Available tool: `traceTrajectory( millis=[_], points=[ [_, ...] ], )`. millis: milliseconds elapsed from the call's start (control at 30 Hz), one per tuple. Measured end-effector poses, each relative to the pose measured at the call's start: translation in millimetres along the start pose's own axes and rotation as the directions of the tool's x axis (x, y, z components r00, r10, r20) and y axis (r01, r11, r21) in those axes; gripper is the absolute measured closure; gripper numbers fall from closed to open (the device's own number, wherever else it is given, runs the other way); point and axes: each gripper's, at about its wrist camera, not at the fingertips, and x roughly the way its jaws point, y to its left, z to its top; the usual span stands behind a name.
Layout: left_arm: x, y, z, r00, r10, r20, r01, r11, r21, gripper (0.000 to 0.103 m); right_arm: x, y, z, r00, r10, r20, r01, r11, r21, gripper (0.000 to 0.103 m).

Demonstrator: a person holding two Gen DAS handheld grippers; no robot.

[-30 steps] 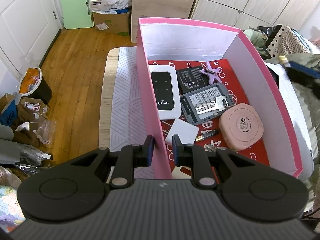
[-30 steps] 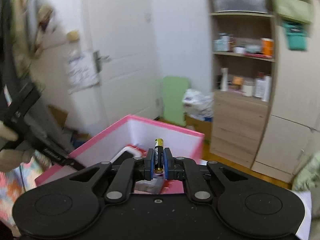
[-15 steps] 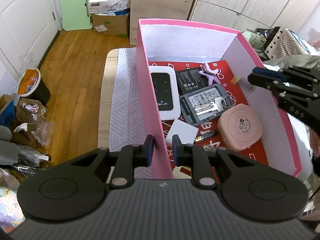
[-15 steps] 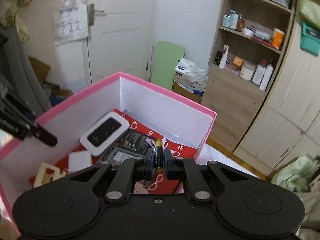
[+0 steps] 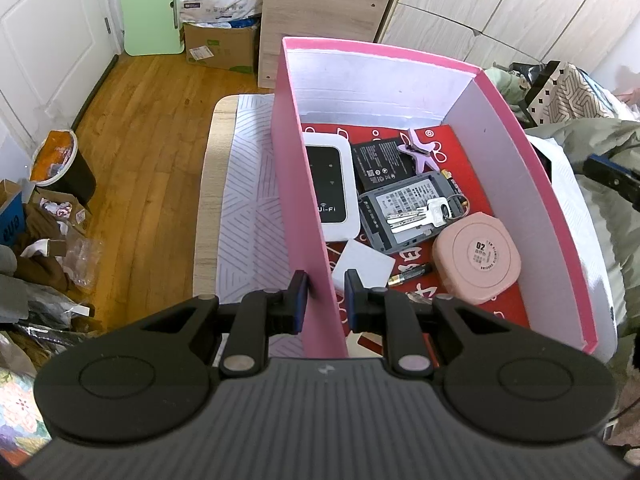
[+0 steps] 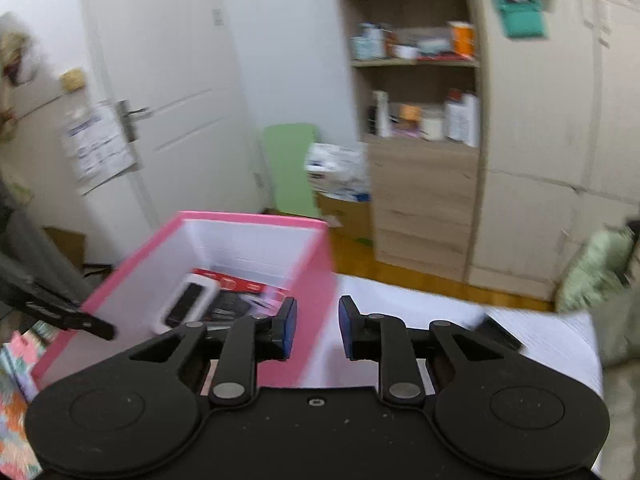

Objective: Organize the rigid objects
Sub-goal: 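Drop the AA battery into the box with the right tool, then grasp the black phone case on the table with the right tool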

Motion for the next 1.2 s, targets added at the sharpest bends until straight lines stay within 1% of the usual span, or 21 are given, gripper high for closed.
traceTrajectory(
  millis=[33,100,233,300,367,433,500,533,600,667,767,833,933,1067,1200],
  points=[
    [0,0,0,1.000,0.001,0.001,-0.001,1.000,-0.001,0.086,-1,-10,-4,1.000,-0.020,-0.006,0.020,0.999,0.028,0.073],
    [0,0,0,1.000,0.002,0.003,-0.002,1.000,-0.005,0.086,-2,-29,-12,0.998,-0.064,-0.019,0.065,0.994,0.084,0.066],
    [0,1,0,1.000,-0.002,0.004,0.002,1.000,-0.017,0.086,3,-56,-27,0.990,-0.131,-0.043,0.137,0.978,0.157,0.054],
    [0,1,0,1.000,-0.001,0.005,0.001,1.000,-0.018,0.086,9,-66,-34,0.987,-0.149,-0.057,0.158,0.969,0.192,0.044],
    [0,1,0,1.000,0.002,0.005,-0.002,1.000,-0.016,0.086,17,-75,-40,0.984,-0.164,-0.063,0.174,0.959,0.226,0.036],
    [0,0,0,1.000,0.004,0.005,-0.004,1.000,-0.016,0.086,26,-82,-47,0.985,-0.159,-0.072,0.172,0.951,0.258,0.034],
    [0,0,0,1.000,0.004,0.004,-0.004,1.000,-0.021,0.086,36,-90,-55,0.989,-0.128,-0.075,0.145,0.941,0.305,0.030],
    [0,0,0,1.000,0.004,0.005,-0.004,1.000,-0.019,0.086,42,-95,-59,0.990,-0.119,-0.081,0.140,0.933,0.333,0.029],
    [0,0,0,1.000,0.003,0.005,-0.003,1.000,-0.019,0.086,54,-100,-65,0.987,-0.122,-0.105,0.153,0.919,0.364,0.029],
    [0,1,0,1.000,-0.001,0.008,0.001,1.000,-0.024,0.086,63,-103,-65,0.984,-0.135,-0.112,0.168,0.911,0.377,0.028],
    [0,1,1,1.000,-0.006,0.011,0.006,1.000,-0.029,0.086,77,-108,-65,0.980,-0.162,-0.113,0.194,0.896,0.400,0.007],
    [0,1,1,1.000,-0.004,0.009,0.004,1.000,-0.024,0.086,85,-109,-61,0.978,-0.183,-0.104,0.209,0.897,0.389,0.006],
    [0,0,0,1.000,-0.001,0.007,0.001,1.000,-0.018,0.086,100,-107,-52,0.971,-0.204,-0.123,0.234,0.911,0.338,0.004],
    [0,0,1,1.000,-0.003,0.003,0.003,1.000,-0.020,0.086,115,-102,-44,0.956,-0.261,-0.134,0.288,0.921,0.263,0.003],
    [1,-2,1,1.000,0.004,-0.004,-0.004,1.000,-0.011,0.086,119,-97,-46,0.948,-0.299,-0.111,0.316,0.929,0.193,0.003]
  ],
)
